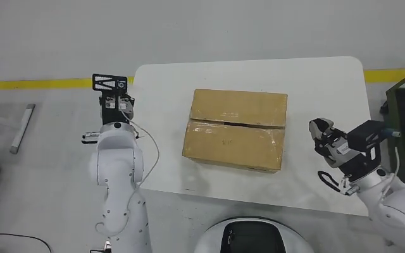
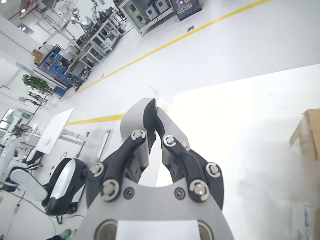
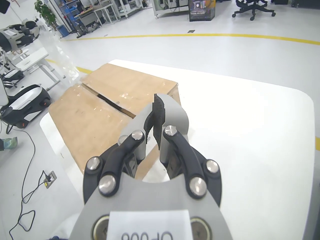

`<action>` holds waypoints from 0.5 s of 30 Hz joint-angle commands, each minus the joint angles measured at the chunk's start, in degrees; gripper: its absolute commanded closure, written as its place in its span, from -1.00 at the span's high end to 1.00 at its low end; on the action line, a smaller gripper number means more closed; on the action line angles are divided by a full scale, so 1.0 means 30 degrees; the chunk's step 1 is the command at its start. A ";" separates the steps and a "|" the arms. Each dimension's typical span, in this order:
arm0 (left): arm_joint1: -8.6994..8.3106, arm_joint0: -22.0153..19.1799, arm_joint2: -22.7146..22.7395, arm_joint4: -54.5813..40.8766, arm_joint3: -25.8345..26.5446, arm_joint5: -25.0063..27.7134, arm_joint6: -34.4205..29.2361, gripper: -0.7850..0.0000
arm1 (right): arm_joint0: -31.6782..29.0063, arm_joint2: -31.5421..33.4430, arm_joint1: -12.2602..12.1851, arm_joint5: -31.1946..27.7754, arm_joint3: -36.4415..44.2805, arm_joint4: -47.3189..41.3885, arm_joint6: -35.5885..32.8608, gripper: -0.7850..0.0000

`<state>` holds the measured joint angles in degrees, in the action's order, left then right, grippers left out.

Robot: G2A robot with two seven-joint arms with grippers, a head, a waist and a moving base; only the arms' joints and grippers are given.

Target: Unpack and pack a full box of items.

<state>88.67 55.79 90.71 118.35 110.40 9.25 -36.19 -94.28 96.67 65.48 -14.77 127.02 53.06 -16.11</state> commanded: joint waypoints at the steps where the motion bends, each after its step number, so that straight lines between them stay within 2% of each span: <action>1: -0.0034 -0.0069 0.0302 -0.0157 -0.0163 -0.0233 -0.0140 -1.00 | 0.0349 -0.0550 -0.0004 0.0043 -0.0154 0.0757 -0.0246 -1.00; 2: -0.0056 -0.0065 0.0399 -0.0127 -0.0268 -0.0279 -0.0187 -0.70 | 0.0472 -0.0937 0.0019 0.0120 -0.0292 0.0726 -0.0262 -1.00; 3: -0.0075 -0.0064 0.0473 -0.0123 -0.0341 -0.0335 -0.0198 0.07 | 0.0611 -0.1251 0.0038 0.0201 -0.0404 0.0721 -0.0271 -1.00; 4: -0.0092 -0.0049 0.0585 -0.0103 -0.0469 -0.0500 -0.0256 1.00 | 0.0731 -0.1540 0.0038 0.0153 -0.0494 0.1027 -0.0429 -1.00; 15: -0.0296 -0.0072 0.1193 0.0291 -0.1447 -0.1003 -0.0749 1.00 | 0.1830 -0.3217 0.0085 0.0373 -0.1284 0.2192 -0.1448 -1.00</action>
<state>87.86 55.63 94.11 118.79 106.07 6.24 -38.25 -88.96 87.15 65.72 -13.83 123.20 59.61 -20.34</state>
